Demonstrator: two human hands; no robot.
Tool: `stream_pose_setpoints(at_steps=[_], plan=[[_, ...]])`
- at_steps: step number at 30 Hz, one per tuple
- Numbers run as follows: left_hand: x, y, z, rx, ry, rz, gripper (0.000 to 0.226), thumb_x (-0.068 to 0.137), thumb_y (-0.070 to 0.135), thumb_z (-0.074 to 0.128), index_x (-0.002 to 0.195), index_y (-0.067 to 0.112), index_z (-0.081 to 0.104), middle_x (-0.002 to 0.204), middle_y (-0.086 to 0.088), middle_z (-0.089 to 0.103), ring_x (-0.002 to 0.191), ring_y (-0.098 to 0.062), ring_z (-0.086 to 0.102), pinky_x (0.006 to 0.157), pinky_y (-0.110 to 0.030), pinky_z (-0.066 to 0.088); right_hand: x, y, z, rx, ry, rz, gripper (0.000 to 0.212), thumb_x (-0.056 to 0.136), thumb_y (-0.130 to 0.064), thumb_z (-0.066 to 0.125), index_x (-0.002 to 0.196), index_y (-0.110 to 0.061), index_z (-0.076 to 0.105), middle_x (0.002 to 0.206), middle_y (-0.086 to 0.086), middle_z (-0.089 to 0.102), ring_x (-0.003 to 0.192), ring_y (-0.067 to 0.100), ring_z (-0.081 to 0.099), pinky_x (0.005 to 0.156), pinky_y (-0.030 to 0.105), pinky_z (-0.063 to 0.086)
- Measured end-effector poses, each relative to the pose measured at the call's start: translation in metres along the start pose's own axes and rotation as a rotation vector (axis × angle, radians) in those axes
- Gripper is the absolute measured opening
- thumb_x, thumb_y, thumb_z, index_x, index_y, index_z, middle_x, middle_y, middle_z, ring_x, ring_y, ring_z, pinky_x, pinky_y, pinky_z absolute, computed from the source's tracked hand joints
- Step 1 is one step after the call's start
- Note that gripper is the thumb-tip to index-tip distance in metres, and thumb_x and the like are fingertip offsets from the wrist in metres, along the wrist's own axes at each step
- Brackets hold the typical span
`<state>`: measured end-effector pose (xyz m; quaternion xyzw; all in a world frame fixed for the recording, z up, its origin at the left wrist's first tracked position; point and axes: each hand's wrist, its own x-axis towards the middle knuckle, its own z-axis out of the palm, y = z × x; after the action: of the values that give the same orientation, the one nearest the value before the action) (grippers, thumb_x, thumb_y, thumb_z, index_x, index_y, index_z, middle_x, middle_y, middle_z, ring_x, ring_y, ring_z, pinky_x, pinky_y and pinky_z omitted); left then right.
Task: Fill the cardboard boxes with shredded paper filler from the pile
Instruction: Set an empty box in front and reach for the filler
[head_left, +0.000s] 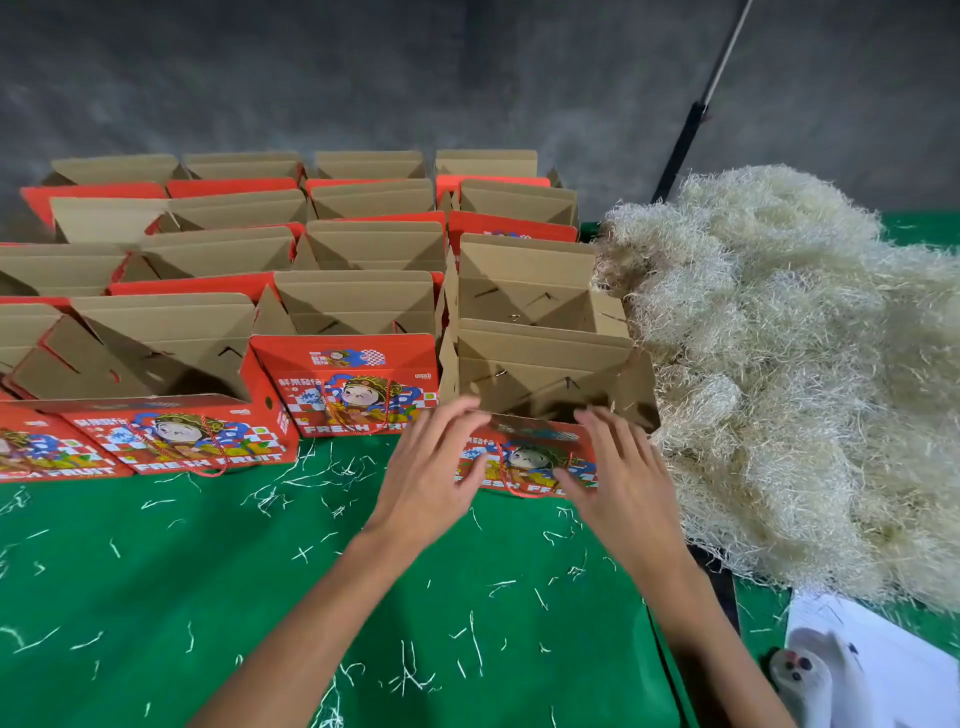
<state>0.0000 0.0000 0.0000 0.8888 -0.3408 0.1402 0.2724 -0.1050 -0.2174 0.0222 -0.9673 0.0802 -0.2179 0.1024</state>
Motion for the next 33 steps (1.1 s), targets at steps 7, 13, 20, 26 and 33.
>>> stream_pose_setpoints(at_steps=[7, 13, 20, 26, 33], plan=[[0.093, 0.012, 0.025, 0.227, -0.465, 0.039, 0.04, 0.09, 0.037, 0.065, 0.127, 0.029, 0.054, 0.118, 0.002, 0.067, 0.108, -0.018, 0.061, 0.101, -0.039, 0.045, 0.061, 0.02, 0.016, -0.298, -0.467, 0.059, 0.043, 0.09, -0.038, 0.06, 0.131, -0.029, 0.05, 0.124, -0.003, 0.065, 0.118, 0.021, 0.06, 0.111, 0.04, 0.035], [0.09, 0.019, 0.011, 0.181, -0.621, -0.02, 0.011, 0.097, 0.024, 0.054, 0.088, 0.031, 0.055, 0.088, 0.001, 0.065, 0.089, -0.021, 0.063, 0.093, -0.042, 0.05, 0.071, 0.01, 0.002, -0.239, -0.547, 0.012, 0.017, 0.098, -0.038, 0.053, 0.102, -0.027, 0.065, 0.091, -0.005, 0.069, 0.079, 0.017, 0.066, 0.07, 0.027, 0.05], [0.066, 0.019, -0.011, 0.102, -0.932, -0.097, 0.009, 0.093, 0.023, 0.059, 0.099, 0.028, 0.056, 0.095, 0.003, 0.061, 0.084, -0.016, 0.061, 0.072, -0.036, 0.053, 0.033, -0.003, -0.012, -0.144, -0.554, -0.165, 0.02, 0.099, -0.037, 0.05, 0.103, -0.023, 0.065, 0.092, 0.001, 0.07, 0.085, 0.023, 0.069, 0.075, 0.035, 0.056], [0.078, 0.027, -0.041, -0.226, -1.065, -0.234, 0.041, 0.076, 0.068, 0.066, 0.105, 0.038, 0.066, 0.106, 0.012, 0.064, 0.097, -0.011, 0.06, 0.085, -0.034, 0.048, 0.007, -0.034, -0.024, -0.06, -0.562, -0.25, 0.02, 0.1, -0.033, 0.049, 0.099, -0.022, 0.065, 0.099, 0.005, 0.07, 0.092, 0.028, 0.067, 0.078, 0.037, 0.053], [0.12, 0.029, -0.018, 0.178, -0.491, -0.159, 0.055, 0.085, 0.021, 0.07, 0.135, 0.029, 0.048, 0.136, 0.003, 0.054, 0.128, -0.02, 0.047, 0.106, -0.042, 0.035, -0.002, -0.033, -0.016, 0.216, -0.567, -0.222, 0.03, 0.098, -0.042, 0.043, 0.085, -0.022, 0.061, 0.094, -0.006, 0.067, 0.09, 0.016, 0.063, 0.083, 0.035, 0.049]])
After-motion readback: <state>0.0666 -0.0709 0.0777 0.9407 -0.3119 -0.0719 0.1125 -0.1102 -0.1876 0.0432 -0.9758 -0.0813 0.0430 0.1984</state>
